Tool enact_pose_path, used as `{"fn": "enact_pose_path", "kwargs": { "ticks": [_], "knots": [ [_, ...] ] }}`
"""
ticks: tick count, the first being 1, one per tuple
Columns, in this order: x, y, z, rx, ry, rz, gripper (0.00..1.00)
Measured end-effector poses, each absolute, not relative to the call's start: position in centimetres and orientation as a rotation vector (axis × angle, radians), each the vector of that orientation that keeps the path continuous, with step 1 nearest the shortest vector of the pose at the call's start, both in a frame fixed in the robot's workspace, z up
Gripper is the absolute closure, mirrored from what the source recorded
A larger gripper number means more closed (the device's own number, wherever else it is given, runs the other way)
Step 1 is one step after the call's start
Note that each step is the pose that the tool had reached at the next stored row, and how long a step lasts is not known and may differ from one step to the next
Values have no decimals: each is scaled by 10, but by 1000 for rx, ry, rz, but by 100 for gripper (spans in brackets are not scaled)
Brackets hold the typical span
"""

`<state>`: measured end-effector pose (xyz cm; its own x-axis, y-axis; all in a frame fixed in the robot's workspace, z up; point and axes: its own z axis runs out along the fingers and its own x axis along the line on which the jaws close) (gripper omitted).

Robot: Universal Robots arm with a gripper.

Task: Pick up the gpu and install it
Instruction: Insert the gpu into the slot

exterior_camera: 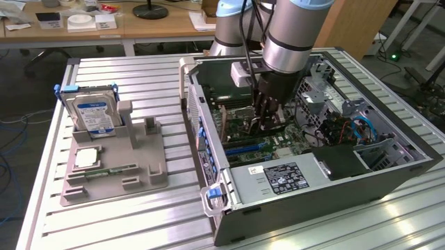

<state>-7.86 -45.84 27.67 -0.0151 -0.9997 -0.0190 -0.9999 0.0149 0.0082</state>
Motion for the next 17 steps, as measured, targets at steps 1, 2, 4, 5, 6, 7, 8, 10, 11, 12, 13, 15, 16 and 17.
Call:
{"fn": "enact_pose_path", "kwargs": {
  "ticks": [1,2,4,5,6,7,8,10,11,12,13,15,16,17],
  "knots": [
    [-79,-458,275,-2199,2232,30,73],
    [-79,-458,274,-2199,2232,30,73],
    [-81,-457,271,-2199,2232,30,73],
    [-82,-457,270,-2199,2232,30,73],
    [-83,-457,268,-2199,2232,30,73],
    [-83,-457,267,-2199,2232,30,73],
    [-83,-457,265,-2199,2232,30,73],
    [-83,-457,263,-2199,2232,30,73],
    [-83,-457,261,-2199,2233,30,73],
    [-84,-457,260,-2199,2233,30,73],
    [-85,-457,259,-2199,2233,30,73],
    [-87,-457,257,-2199,2232,30,73],
    [-87,-457,256,-2199,2233,30,73],
    [-87,-457,254,-2199,2232,30,73]
  ]
}}
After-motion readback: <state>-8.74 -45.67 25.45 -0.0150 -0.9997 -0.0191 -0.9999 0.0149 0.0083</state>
